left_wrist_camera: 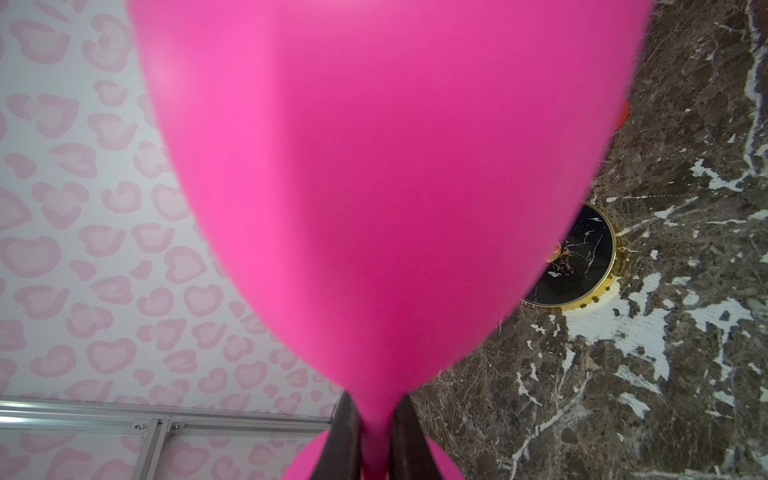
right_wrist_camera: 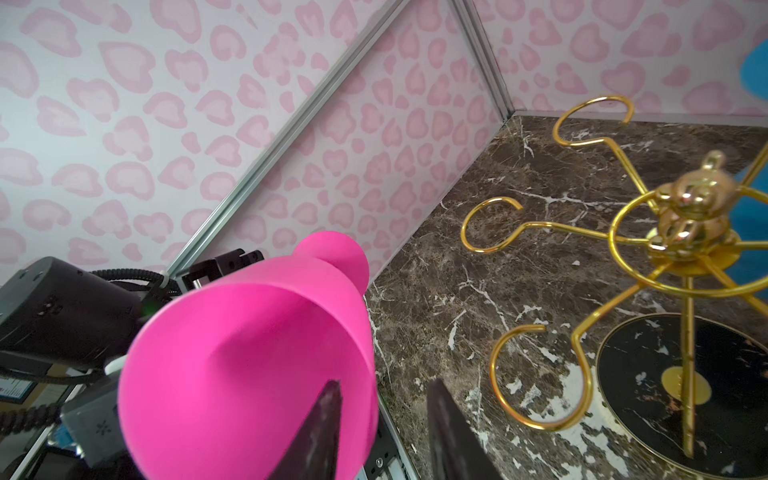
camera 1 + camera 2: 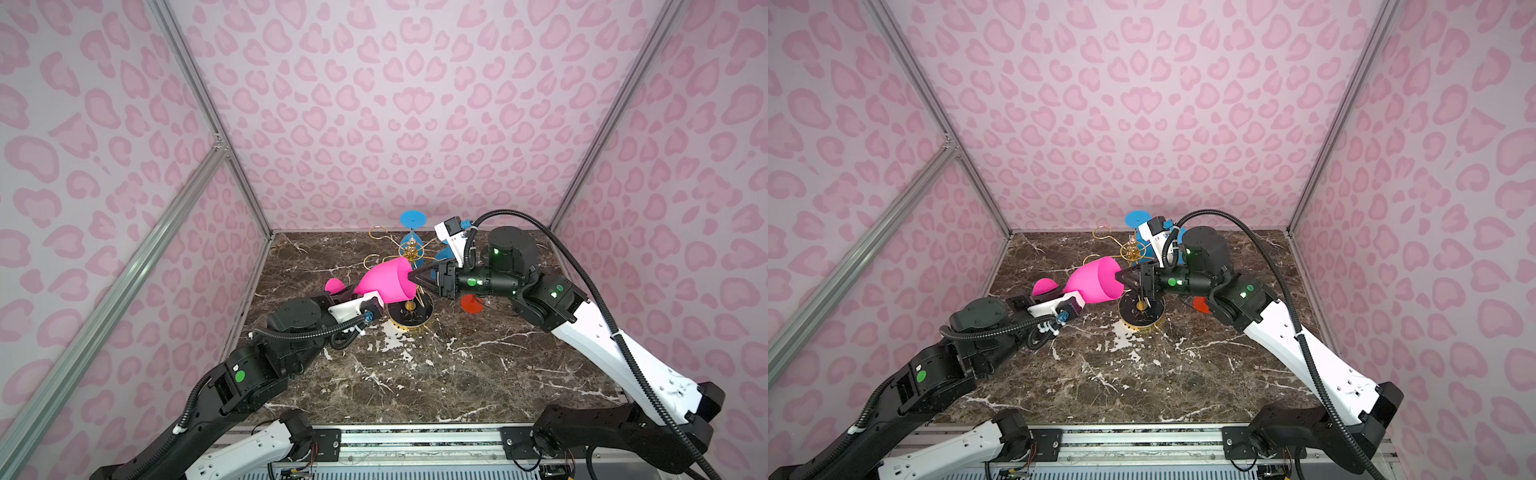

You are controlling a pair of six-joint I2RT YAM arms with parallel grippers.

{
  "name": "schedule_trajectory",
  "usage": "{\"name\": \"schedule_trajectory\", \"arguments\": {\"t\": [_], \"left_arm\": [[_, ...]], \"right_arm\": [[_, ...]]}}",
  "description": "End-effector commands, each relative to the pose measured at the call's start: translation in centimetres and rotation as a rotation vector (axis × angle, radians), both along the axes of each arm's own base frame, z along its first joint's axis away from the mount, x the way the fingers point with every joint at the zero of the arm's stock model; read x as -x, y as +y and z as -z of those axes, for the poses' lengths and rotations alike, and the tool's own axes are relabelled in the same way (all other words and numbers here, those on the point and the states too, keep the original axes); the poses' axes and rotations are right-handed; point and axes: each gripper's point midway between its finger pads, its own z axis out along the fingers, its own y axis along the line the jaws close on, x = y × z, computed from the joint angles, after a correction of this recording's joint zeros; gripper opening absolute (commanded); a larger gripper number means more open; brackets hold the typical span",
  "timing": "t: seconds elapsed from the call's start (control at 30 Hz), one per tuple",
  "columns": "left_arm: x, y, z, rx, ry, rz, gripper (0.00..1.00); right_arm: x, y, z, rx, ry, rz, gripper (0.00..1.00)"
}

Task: Take the wine glass off the wine glass rack
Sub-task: 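Move the right gripper to grip the magenta glass's rim while the left holds the stem, then open the left gripper to release the stem while the right gripper holds the rim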

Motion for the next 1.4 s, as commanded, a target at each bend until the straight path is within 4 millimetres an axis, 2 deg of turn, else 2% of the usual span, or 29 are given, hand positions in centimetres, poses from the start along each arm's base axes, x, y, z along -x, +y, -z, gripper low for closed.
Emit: {"name": "schedule_trajectory", "arguments": {"t": [0.0, 0.2, 0.3, 0.33, 0.4, 0.5, 0.63, 0.7, 0.73, 0.83, 1.17, 1.23, 1.27, 1.37], "left_arm": [[0.0, -0.1, -1.2, 0.02, -0.029, 0.006, 0.03], [-0.1, -0.3, -0.5, 0.005, -0.013, 0.008, 0.03], [0.0, -0.4, -0.4, 0.01, -0.005, 0.015, 0.03], [0.0, -0.4, -0.5, 0.011, -0.007, 0.016, 0.07], [0.0, -0.3, -0.6, 0.019, -0.011, 0.012, 0.17], [0.1, -0.2, -0.7, 0.023, -0.012, 0.009, 0.4], [0.1, 0.0, -0.4, 0.02, -0.01, 0.001, 0.57], [0.2, 0.2, -0.3, 0.021, -0.008, -0.004, 0.81], [0.2, 0.3, -0.1, 0.021, -0.004, -0.003, 0.99], [0.7, 0.6, -0.2, 0.053, 0.01, -0.002, 0.98], [4.1, 1.9, -2.8, 0.316, 0.079, 0.059, 0.98], [4.4, 2.3, -3.5, 0.369, 0.069, 0.052, 0.98], [4.5, 2.4, -3.7, 0.389, 0.07, 0.054, 0.98], [4.7, 2.4, -4.2, 0.431, 0.081, 0.055, 0.98]], "right_arm": [[0.2, 0.6, -0.4, -0.014, -0.014, -0.028, 0.29], [0.0, 0.6, 0.0, -0.001, -0.007, -0.015, 0.01], [-0.1, 0.7, 0.5, 0.013, 0.003, -0.008, 0.0], [-0.1, 0.7, 0.5, 0.015, 0.003, -0.01, 0.0], [-0.1, 0.7, 0.7, 0.022, 0.004, -0.01, 0.0], [-0.2, 0.7, 1.1, 0.035, 0.008, -0.002, 0.0], [-0.3, 0.8, 1.4, 0.041, 0.013, 0.0, 0.0], [-0.3, 0.8, 1.3, 0.039, 0.011, 0.0, 0.0], [-0.3, 0.8, 1.2, 0.037, 0.008, -0.001, 0.0], [-0.5, 0.8, 1.3, 0.039, 0.008, 0.004, 0.0], [-0.5, 0.8, 2.1, 0.07, 0.001, -0.003, 0.0], [-0.2, 0.6, 2.5, 0.092, -0.003, -0.011, 0.0], [0.1, 0.6, 1.5, 0.086, -0.026, -0.025, 0.0], [1.5, 0.7, 2.2, 0.143, -0.043, -0.08, 0.0]]}}
